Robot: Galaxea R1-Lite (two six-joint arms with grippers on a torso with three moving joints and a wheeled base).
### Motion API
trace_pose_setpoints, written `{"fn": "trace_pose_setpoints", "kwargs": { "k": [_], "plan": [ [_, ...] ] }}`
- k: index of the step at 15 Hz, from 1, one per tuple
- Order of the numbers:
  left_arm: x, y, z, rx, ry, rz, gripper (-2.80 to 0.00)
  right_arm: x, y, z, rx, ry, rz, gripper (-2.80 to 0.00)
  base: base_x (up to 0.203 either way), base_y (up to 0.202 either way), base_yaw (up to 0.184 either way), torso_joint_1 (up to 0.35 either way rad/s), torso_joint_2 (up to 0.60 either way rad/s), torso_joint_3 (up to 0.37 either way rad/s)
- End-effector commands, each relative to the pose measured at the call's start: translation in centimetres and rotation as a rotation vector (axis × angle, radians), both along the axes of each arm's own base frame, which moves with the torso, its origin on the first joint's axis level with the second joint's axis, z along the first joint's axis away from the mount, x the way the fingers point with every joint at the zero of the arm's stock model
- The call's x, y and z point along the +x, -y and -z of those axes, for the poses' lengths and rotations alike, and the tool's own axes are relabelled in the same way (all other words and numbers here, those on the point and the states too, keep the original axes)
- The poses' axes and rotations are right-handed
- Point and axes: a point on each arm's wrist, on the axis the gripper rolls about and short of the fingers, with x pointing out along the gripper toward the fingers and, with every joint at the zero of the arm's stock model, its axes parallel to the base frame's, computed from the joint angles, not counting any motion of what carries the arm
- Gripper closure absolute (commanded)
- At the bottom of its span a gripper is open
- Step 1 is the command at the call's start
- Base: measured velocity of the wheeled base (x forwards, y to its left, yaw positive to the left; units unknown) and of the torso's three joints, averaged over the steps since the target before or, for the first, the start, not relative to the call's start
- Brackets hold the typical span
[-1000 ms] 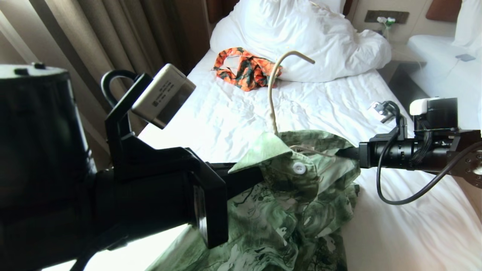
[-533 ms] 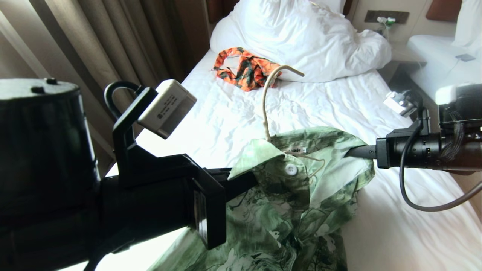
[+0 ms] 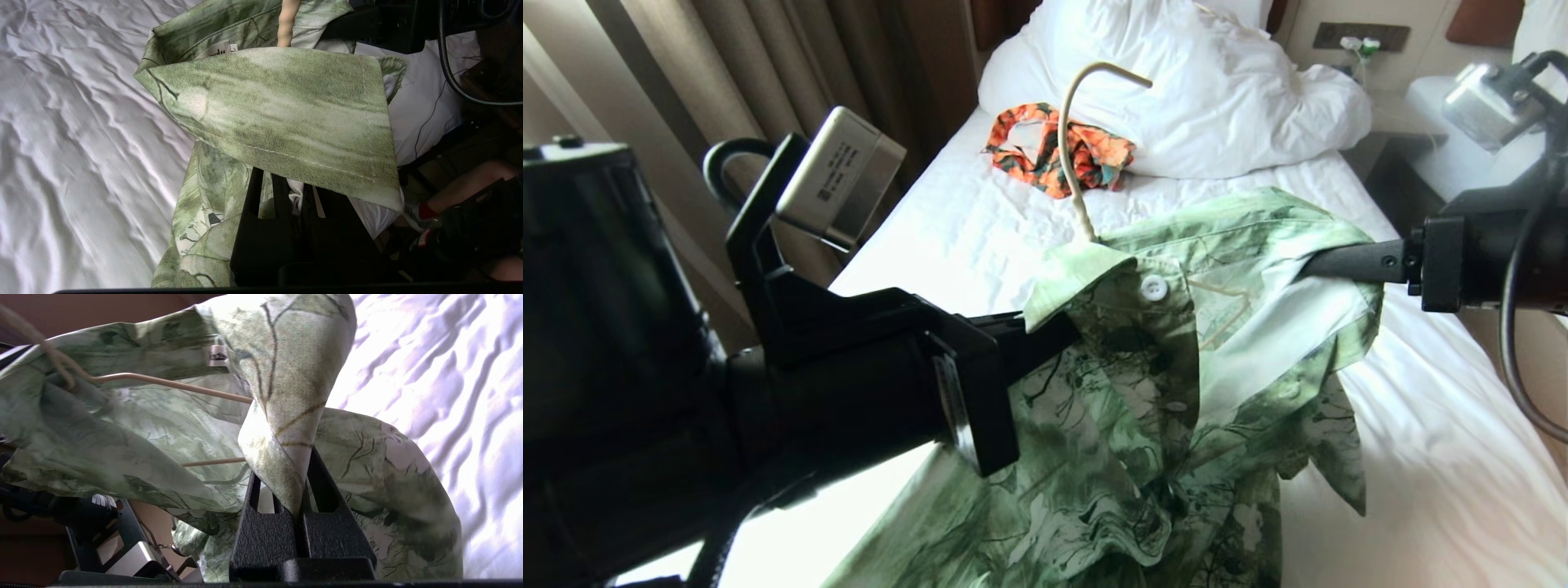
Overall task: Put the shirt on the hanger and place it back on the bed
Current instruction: Hook the other side of the shirt onto the hanger
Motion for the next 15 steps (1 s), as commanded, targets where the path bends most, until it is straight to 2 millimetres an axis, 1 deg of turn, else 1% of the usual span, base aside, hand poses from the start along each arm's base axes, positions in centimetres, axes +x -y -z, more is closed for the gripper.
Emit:
{"fn": "trace_pose_setpoints", "kwargs": {
  "k": [1, 3, 6, 9, 11, 13, 15],
  "plan": [
    [0.4, 0.7, 0.4, -0.049, -0.025, 0.002, 0.00, -1.0, -0.2, -1.9, 0.023, 0.068, -0.025, 0.00, 0.000, 0.000, 0.000, 0.000, 0.00, 0.000],
    [0.8, 1.5, 1.3, -0.064, -0.043, 0.010, 0.00, -1.2, -0.1, -3.3, 0.038, 0.113, -0.022, 0.00, 0.000, 0.000, 0.000, 0.000, 0.00, 0.000],
    [1.3, 3.1, 1.8, -0.137, -0.025, 0.029, 0.00, -1.5, -0.4, -4.8, 0.056, 0.161, -0.039, 0.00, 0.000, 0.000, 0.000, 0.000, 0.00, 0.000],
    [1.4, 4.7, 2.7, -0.234, 0.001, 0.060, 0.00, -2.4, -1.5, -5.0, 0.060, 0.158, -0.098, 0.00, 0.000, 0.000, 0.000, 0.000, 0.00, 0.000],
    [1.2, 5.5, 3.5, -0.244, 0.003, 0.081, 0.00, -3.4, -2.3, -5.4, 0.068, 0.166, -0.151, 0.00, 0.000, 0.000, 0.000, 0.000, 0.00, 0.000],
    [1.3, 5.7, 3.2, -0.254, 0.007, 0.082, 0.00, -4.9, -3.0, -5.8, 0.066, 0.156, -0.195, 0.00, 0.000, 0.000, 0.000, 0.000, 0.00, 0.000],
    [1.7, 5.8, 2.3, -0.282, 0.028, 0.071, 0.00, -6.3, -3.6, -5.7, 0.039, 0.122, -0.187, 0.00, 0.000, 0.000, 0.000, 0.000, 0.00, 0.000]
  ]
}}
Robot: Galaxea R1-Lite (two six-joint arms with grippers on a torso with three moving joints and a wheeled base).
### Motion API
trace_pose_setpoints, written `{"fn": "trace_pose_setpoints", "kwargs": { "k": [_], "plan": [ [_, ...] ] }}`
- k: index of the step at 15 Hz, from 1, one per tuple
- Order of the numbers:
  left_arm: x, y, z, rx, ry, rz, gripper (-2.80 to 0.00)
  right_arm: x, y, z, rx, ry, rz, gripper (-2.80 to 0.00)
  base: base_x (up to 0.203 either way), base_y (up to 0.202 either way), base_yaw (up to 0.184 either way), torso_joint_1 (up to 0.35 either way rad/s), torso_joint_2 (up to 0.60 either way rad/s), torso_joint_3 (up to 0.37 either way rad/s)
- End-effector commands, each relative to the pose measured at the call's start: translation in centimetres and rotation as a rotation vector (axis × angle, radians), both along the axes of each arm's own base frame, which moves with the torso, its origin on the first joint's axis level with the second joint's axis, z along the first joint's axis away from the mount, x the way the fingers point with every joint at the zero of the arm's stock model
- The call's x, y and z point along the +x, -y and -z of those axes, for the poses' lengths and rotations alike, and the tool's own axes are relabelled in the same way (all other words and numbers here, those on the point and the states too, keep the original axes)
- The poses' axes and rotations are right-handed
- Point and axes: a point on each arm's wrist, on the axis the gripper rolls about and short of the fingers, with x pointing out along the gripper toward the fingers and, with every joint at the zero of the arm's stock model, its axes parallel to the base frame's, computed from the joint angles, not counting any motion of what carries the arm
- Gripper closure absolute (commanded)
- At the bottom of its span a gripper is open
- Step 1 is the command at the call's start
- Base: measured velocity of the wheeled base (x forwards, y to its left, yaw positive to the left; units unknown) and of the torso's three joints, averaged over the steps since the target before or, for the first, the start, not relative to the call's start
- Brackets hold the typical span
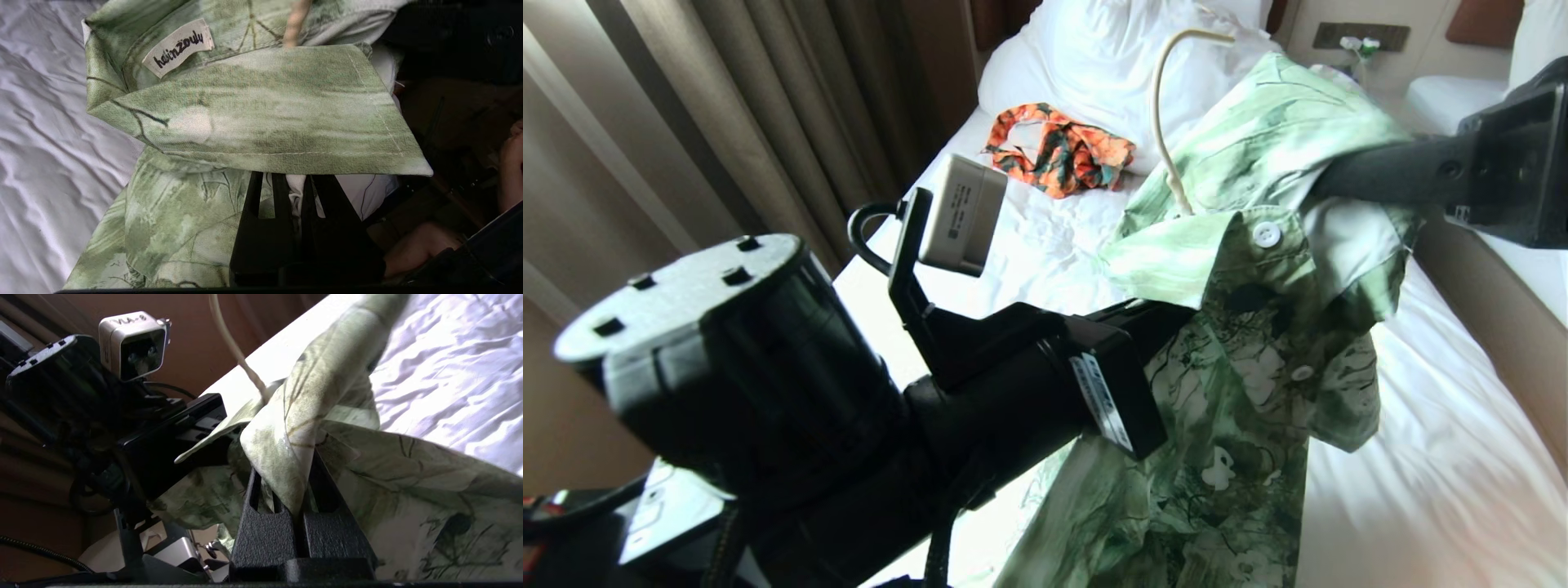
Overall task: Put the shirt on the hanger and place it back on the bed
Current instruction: Hook the other side of the shirt onto the hanger
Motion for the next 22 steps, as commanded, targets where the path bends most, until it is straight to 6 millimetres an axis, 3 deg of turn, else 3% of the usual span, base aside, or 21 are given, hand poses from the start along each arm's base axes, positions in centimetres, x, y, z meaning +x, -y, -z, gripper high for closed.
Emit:
{"fn": "trace_pose_setpoints", "kwargs": {
  "k": [1, 5, 10, 11, 15, 20, 21, 22],
  "plan": [
    [0.5, 0.3, -0.5, -0.020, 0.010, -0.011, 0.00, -1.7, -0.3, -0.3, -0.010, -0.002, -0.004, 0.00, 0.000, 0.000, 0.000, 0.000, 0.00, 0.000],
    [1.1, -0.4, -2.2, -0.073, 0.043, -0.043, 0.00, -3.7, 0.8, -0.3, -0.042, -0.038, 0.006, 0.00, 0.000, 0.000, 0.000, 0.000, 0.00, 0.000],
    [0.6, -1.2, -3.9, -0.121, 0.077, -0.042, 0.00, -4.2, 1.2, -0.4, -0.041, -0.034, 0.019, 0.00, 0.000, 0.000, 0.000, 0.000, 0.00, 0.000],
    [0.5, -1.2, -3.9, -0.120, 0.078, -0.040, 0.00, -4.3, 1.3, -0.5, -0.038, -0.030, 0.019, -2.80, 0.000, 0.000, 0.000, 0.000, 0.00, 0.000],
    [0.6, -1.3, -4.0, -0.122, 0.080, -0.044, 0.00, -5.3, 2.1, -1.7, -0.012, -0.072, 0.026, -2.80, 0.000, 0.000, 0.000, 0.000, 0.00, 0.000],
    [0.4, -1.4, -4.4, -0.133, 0.090, -0.037, 0.00, -6.6, 3.1, -7.1, 0.067, -0.030, 0.034, -2.80, 0.000, 0.000, 0.000, 0.000, 0.00, 0.000],
    [0.4, -1.3, -4.7, -0.141, 0.094, -0.037, 0.00, -6.4, 3.0, -7.9, 0.063, -0.034, 0.039, 0.00, 0.000, 0.000, 0.000, 0.000, 0.00, 0.000],
    [0.4, -1.0, -5.1, -0.150, 0.098, -0.033, 0.00, -6.0, 2.8, -8.1, 0.046, -0.045, 0.047, 0.00, 0.000, 0.000, 0.000, 0.000, 0.00, 0.000]
  ]
}}
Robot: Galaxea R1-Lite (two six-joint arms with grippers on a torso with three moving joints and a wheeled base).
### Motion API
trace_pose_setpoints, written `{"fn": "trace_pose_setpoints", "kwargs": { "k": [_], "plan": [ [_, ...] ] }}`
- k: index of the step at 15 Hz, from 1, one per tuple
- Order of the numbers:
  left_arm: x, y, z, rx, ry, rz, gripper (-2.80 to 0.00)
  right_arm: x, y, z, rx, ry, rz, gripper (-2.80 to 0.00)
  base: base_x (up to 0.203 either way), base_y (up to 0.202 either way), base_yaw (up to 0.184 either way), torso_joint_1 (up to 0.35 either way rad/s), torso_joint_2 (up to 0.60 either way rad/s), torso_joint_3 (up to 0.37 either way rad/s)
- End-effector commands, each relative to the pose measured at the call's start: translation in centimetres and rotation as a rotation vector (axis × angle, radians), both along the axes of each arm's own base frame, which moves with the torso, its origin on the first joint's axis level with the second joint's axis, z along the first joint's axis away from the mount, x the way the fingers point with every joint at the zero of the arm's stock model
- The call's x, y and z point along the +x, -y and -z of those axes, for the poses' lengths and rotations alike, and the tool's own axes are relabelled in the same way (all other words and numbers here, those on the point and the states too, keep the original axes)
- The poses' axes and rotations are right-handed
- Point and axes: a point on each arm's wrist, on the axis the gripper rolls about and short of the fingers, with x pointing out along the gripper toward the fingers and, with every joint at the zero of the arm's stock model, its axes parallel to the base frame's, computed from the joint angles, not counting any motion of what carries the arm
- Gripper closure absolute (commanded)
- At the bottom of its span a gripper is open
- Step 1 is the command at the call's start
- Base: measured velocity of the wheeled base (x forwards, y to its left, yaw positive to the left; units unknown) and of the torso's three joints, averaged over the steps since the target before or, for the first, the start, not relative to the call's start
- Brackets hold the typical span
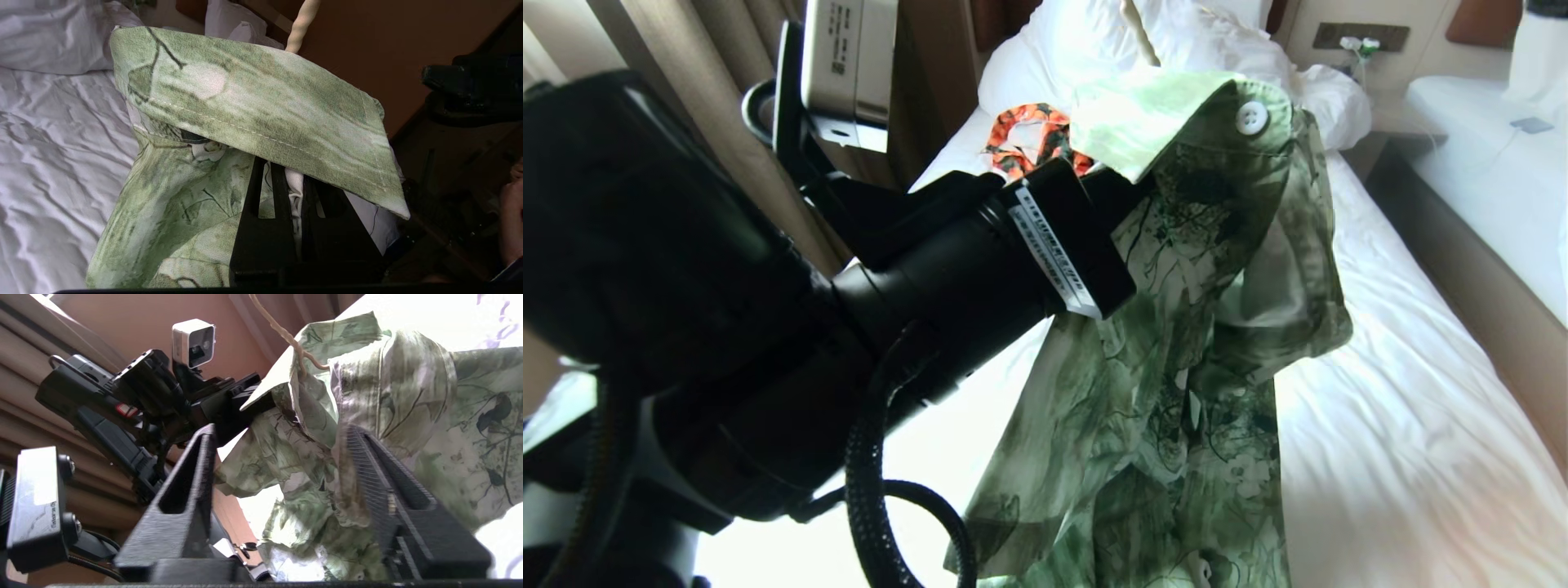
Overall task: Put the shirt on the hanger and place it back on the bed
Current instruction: Hook the other side of the shirt onto the hanger
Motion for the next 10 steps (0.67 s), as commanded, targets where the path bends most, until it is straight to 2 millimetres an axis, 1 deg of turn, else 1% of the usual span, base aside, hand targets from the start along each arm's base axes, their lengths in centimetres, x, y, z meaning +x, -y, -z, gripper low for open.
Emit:
{"fn": "trace_pose_setpoints", "kwargs": {
  "k": [1, 2, 4, 6, 8, 10],
  "plan": [
    [-0.2, 0.5, -0.5, -0.007, 0.001, 0.016, 0.00, 2.3, -1.5, -0.1, -0.059, -0.035, 0.028, 0.00, 0.000, 0.000, 0.000, 0.000, 0.00, 0.000],
    [-0.3, 0.6, -0.6, -0.005, 0.000, 0.020, 0.00, 2.9, -1.8, 0.2, -0.086, -0.016, 0.049, 0.00, 0.000, 0.000, 0.000, 0.000, 0.00, 0.000],
    [-0.2, 0.7, -0.5, -0.002, 0.001, 0.027, 0.00, 2.6, -1.6, -0.2, -0.097, 0.061, 0.046, 0.00, 0.000, 0.000, 0.000, 0.000, 0.00, 0.000],
    [0.0, 1.6, 0.1, 0.017, -0.010, 0.040, 0.00, 2.5, -1.5, -0.3, -0.151, 0.158, 0.039, 0.00, 0.000, 0.000, 0.000, 0.000, 0.00, 0.000],
    [0.3, 2.8, 0.8, 0.035, -0.020, 0.050, 0.00, 2.2, -1.4, -0.3, -0.161, 0.177, 0.033, 0.00, 0.000, 0.000, 0.000, 0.000, 0.00, 0.000],
    [0.7, 3.6, 1.1, 0.042, -0.024, 0.054, 0.00, 2.1, -1.4, 0.0, -0.188, 0.189, 0.027, 0.00, 0.000, 0.000, 0.000, 0.000, 0.00, 0.000]
  ]
}}
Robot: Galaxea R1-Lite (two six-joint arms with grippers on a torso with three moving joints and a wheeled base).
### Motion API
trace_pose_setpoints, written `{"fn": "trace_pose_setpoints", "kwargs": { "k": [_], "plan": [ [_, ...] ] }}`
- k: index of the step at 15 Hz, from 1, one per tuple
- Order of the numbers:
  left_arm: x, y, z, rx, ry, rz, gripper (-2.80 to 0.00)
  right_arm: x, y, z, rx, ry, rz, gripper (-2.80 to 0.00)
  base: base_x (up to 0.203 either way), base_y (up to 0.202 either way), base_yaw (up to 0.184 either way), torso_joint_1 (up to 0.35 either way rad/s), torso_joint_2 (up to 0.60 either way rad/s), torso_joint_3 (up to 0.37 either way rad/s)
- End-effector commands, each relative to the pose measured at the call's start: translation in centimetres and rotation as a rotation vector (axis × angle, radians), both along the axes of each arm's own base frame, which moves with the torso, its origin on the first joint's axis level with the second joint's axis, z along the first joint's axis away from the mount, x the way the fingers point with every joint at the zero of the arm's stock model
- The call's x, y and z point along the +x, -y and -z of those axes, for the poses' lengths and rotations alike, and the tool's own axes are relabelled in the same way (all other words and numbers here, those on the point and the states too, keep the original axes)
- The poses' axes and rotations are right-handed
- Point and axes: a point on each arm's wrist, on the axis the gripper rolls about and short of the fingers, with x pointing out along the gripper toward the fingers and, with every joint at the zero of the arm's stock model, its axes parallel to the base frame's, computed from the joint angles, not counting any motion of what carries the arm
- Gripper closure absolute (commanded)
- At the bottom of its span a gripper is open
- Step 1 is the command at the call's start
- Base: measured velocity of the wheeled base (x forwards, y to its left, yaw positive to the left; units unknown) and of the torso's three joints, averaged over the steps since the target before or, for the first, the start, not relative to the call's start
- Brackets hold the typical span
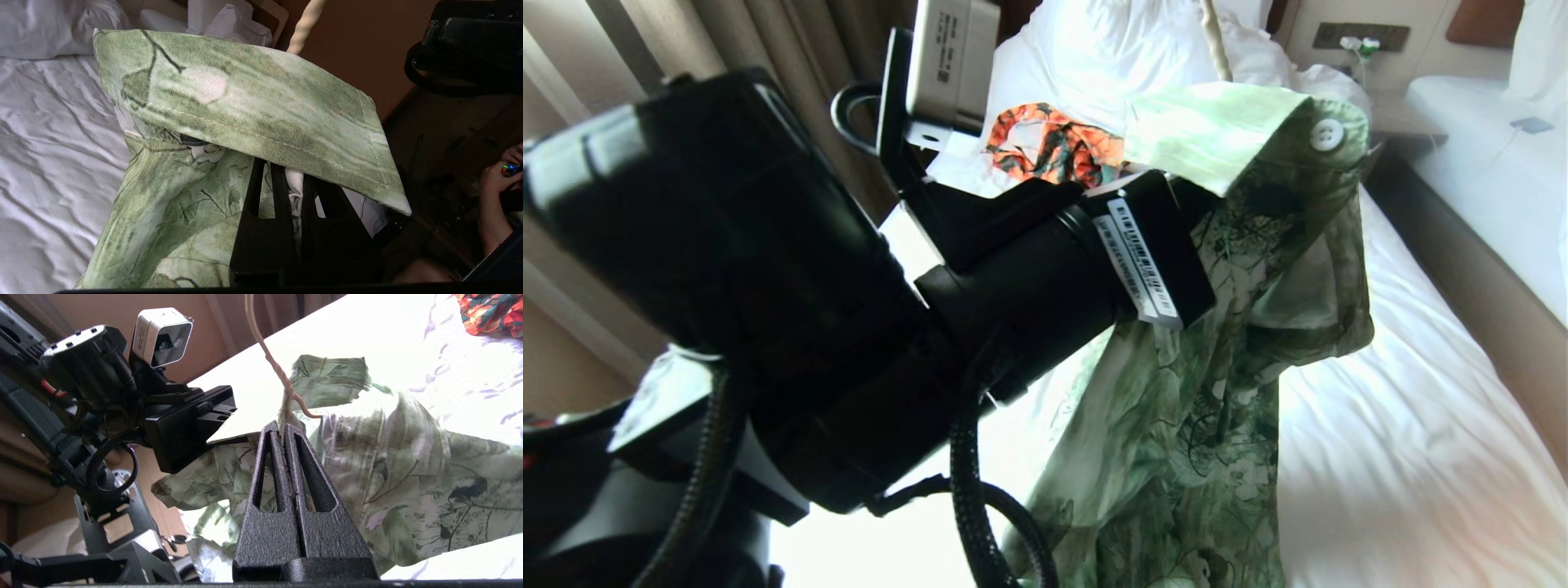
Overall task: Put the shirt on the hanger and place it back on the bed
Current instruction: Hook the other side of the shirt onto the hanger, then take the clothes hanger out of the clothes
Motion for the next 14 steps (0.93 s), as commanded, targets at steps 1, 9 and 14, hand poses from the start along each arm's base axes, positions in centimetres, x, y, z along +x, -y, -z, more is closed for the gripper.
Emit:
{"fn": "trace_pose_setpoints", "kwargs": {
  "k": [1, 9, 14],
  "plan": [
    [0.5, 1.1, 0.6, 0.010, -0.009, 0.004, 0.00, -0.3, 0.2, 0.3, -0.033, 0.014, -0.009, 0.00, 0.000, 0.000, 0.000, 0.000, 0.00, 0.000],
    [-0.2, 3.9, 1.3, 0.025, -0.015, 0.062, 0.00, 0.7, -0.2, 1.7, -0.208, 0.108, 0.067, -2.80, 0.000, 0.000, 0.000, 0.000, 0.00, 0.000],
    [-0.3, 3.7, 1.2, 0.018, -0.014, 0.062, 0.00, 2.6, -2.5, 2.3, -0.195, 0.154, 0.036, -2.80, 0.000, 0.000, 0.000, 0.000, 0.00, 0.000]
  ]
}}
